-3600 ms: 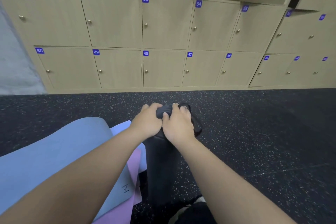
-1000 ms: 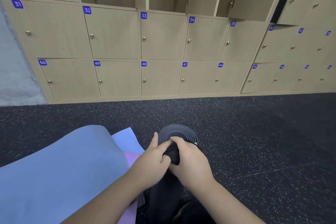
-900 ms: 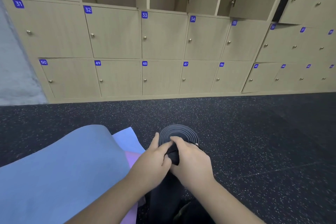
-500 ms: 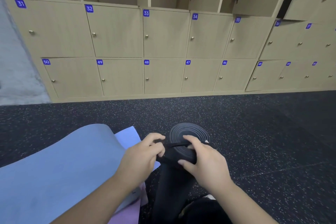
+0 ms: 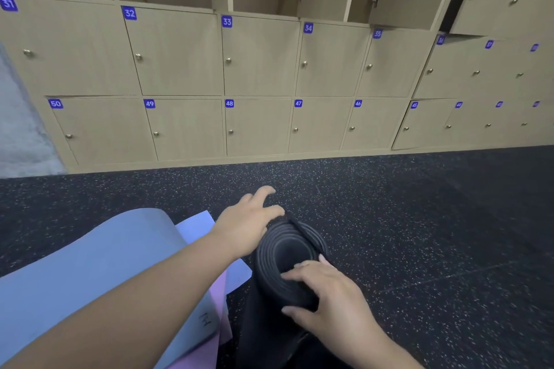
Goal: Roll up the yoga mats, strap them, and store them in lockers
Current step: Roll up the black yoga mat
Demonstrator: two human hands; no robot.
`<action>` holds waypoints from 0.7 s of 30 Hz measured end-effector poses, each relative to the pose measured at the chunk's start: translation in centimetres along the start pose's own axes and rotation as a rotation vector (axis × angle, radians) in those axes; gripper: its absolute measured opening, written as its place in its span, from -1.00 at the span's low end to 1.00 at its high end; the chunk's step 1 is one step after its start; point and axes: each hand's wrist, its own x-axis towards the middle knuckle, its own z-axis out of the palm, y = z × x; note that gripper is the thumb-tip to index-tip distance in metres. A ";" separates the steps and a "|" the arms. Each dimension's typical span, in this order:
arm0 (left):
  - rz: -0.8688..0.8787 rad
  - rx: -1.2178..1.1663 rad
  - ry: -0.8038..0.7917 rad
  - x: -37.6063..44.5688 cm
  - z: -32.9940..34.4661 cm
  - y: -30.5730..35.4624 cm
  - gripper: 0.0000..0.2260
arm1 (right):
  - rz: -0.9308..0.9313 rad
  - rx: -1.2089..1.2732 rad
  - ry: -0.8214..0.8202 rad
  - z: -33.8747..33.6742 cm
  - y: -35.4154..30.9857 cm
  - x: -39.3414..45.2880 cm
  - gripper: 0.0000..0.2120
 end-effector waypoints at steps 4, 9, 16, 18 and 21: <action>0.064 -0.090 -0.047 1.2 -0.9 0.5 -0.78 | -0.097 0.038 -0.001 0.5 0.0 -0.2 -0.57; 0.118 -0.127 -0.225 1.7 -1.0 1.7 -0.79 | -0.199 0.092 -0.032 2.2 -1.9 0.3 -0.59; 0.101 -0.256 -0.403 1.5 -0.1 2.1 -0.73 | -0.203 0.100 -0.031 2.9 -2.6 0.8 -0.60; 0.048 -0.279 -0.355 0.8 -0.1 1.0 -0.72 | -0.179 0.084 0.001 2.9 -2.5 0.9 -0.59; -0.058 -0.346 -0.304 -0.9 -0.3 -1.1 -0.77 | -0.138 0.075 0.019 2.5 -2.4 1.0 -0.60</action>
